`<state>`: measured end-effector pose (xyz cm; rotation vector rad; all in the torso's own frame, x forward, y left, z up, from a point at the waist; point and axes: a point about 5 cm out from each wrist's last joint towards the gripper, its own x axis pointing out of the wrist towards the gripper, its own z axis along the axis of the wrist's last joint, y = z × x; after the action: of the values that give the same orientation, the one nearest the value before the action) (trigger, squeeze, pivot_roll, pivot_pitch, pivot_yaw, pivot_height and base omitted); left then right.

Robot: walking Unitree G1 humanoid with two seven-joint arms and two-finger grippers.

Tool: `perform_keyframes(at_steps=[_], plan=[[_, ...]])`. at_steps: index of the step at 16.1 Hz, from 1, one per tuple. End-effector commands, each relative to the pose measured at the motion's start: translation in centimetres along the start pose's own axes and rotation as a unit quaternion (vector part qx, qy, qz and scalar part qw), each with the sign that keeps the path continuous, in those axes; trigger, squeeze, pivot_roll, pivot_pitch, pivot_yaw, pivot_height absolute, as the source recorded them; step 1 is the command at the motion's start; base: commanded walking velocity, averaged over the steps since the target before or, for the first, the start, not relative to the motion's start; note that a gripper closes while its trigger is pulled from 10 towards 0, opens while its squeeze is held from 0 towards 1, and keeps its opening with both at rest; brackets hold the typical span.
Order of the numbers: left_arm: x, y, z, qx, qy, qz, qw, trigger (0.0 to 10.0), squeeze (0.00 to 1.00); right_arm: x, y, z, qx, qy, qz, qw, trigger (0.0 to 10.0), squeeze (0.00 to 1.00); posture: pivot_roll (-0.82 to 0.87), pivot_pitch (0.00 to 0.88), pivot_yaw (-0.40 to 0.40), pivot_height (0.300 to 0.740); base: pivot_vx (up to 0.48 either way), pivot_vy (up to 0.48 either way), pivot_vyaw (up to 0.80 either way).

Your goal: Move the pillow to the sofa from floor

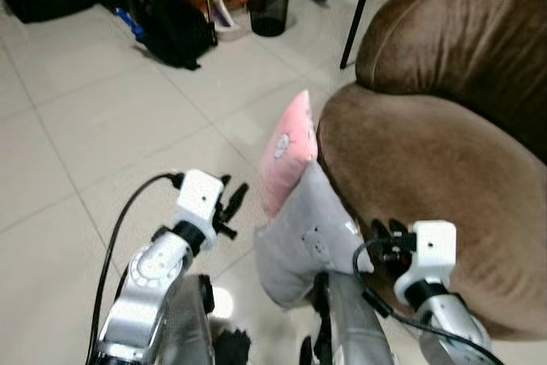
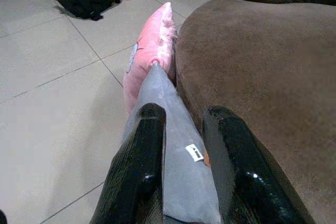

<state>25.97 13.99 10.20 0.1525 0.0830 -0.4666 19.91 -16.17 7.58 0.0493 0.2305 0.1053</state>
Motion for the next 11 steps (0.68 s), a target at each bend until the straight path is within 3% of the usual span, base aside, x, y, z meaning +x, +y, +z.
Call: perform_keyframes(at_steps=[1,6,10,11], plan=[[-0.2,0.1,-0.4,0.003,0.011,-0.001,1.000,10.0,0.00,-0.1,-0.1,-0.4,-0.001,0.013,-0.002,1.000,10.0,0.00,-0.02,0.128,-0.039,0.570,0.000,0.000,0.00],[-0.5,0.4,-0.5,0.005,0.014,0.002,1.000,10.0,0.00,1.2,0.9,-0.5,-0.009,0.012,0.033,0.999,10.0,0.00,0.00,0.146,-0.035,0.525,0.000,0.000,0.00],[-0.6,1.4,-1.0,0.038,0.022,0.000,0.999,10.0,0.00,6.0,1.4,-2.6,0.012,0.041,0.012,0.999,10.0,0.00,0.06,0.195,-0.020,0.525,0.000,0.000,0.00],[-0.3,1.7,-0.6,0.047,0.018,-0.006,0.999,10.0,0.00,7.0,1.8,-2.6,0.024,0.041,0.018,0.999,10.0,1.00,0.08,0.213,-0.010,0.525,0.000,0.000,0.00]])
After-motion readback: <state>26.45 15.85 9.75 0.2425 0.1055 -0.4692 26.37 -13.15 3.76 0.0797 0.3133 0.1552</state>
